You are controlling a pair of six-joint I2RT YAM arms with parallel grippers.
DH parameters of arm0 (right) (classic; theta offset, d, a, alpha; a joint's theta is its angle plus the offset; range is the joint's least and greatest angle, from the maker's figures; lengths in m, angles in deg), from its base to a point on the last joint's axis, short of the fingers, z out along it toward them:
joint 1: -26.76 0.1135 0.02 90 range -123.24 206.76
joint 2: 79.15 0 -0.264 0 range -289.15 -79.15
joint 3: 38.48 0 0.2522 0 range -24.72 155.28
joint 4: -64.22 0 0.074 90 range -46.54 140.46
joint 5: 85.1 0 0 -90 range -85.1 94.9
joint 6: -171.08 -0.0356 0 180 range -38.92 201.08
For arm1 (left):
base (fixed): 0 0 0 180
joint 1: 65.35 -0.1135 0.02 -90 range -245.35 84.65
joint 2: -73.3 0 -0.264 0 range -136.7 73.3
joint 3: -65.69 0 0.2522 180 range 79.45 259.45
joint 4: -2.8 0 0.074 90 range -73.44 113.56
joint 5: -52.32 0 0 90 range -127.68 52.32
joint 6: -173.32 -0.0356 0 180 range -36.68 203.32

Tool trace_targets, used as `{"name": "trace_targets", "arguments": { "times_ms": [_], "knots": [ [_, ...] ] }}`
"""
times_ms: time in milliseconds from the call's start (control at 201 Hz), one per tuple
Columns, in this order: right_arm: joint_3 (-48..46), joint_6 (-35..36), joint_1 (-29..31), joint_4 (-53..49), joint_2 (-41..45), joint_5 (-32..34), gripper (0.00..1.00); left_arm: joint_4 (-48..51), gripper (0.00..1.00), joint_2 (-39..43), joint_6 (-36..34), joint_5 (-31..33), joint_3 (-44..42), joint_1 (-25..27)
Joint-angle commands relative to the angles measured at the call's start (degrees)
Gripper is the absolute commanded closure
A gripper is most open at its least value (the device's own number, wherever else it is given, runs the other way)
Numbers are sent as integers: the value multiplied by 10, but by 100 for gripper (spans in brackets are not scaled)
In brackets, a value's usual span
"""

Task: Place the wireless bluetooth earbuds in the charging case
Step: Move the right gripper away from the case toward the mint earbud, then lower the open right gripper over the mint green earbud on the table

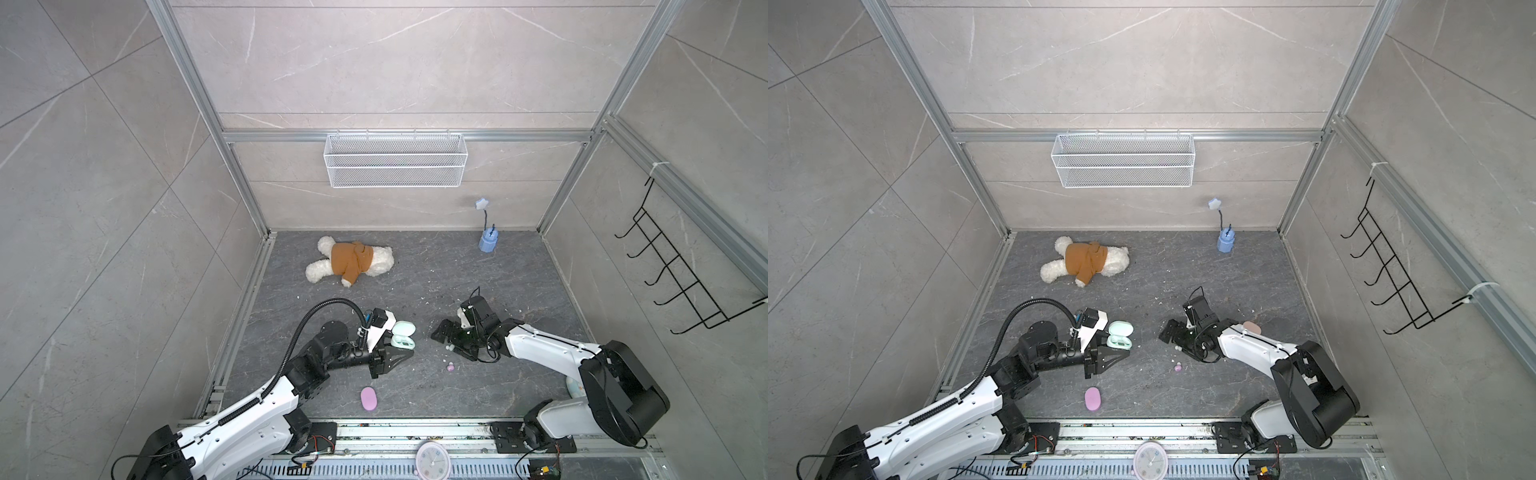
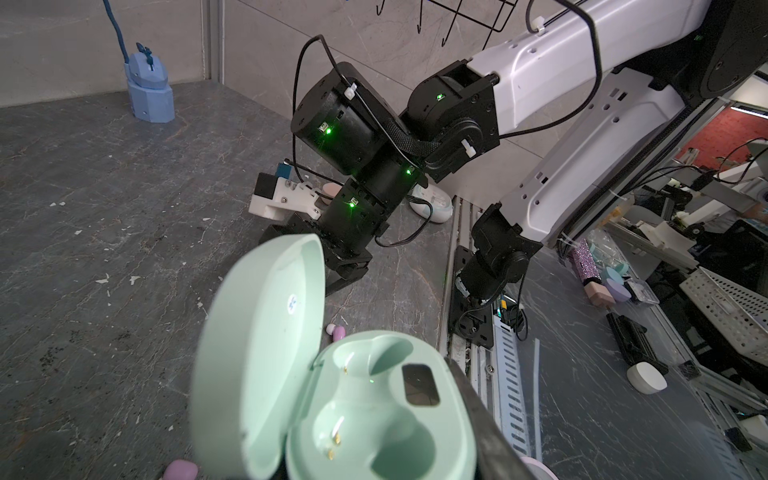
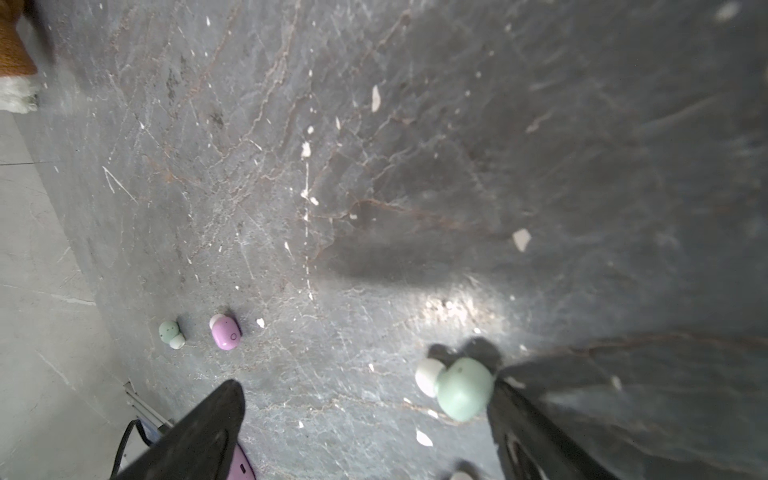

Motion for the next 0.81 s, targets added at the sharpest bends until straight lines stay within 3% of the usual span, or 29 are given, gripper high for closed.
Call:
{"name": "trace_targets", "arguments": {
  "times_ms": [0, 801],
  "knots": [
    [5, 10, -3, -8, -17, -5, 6, -23, 79, 8, -6, 5, 10, 1],
    [52, 16, -2, -6, -33, -48, 8, -18, 79, 8, -9, 6, 11, 1]
  ]
}}
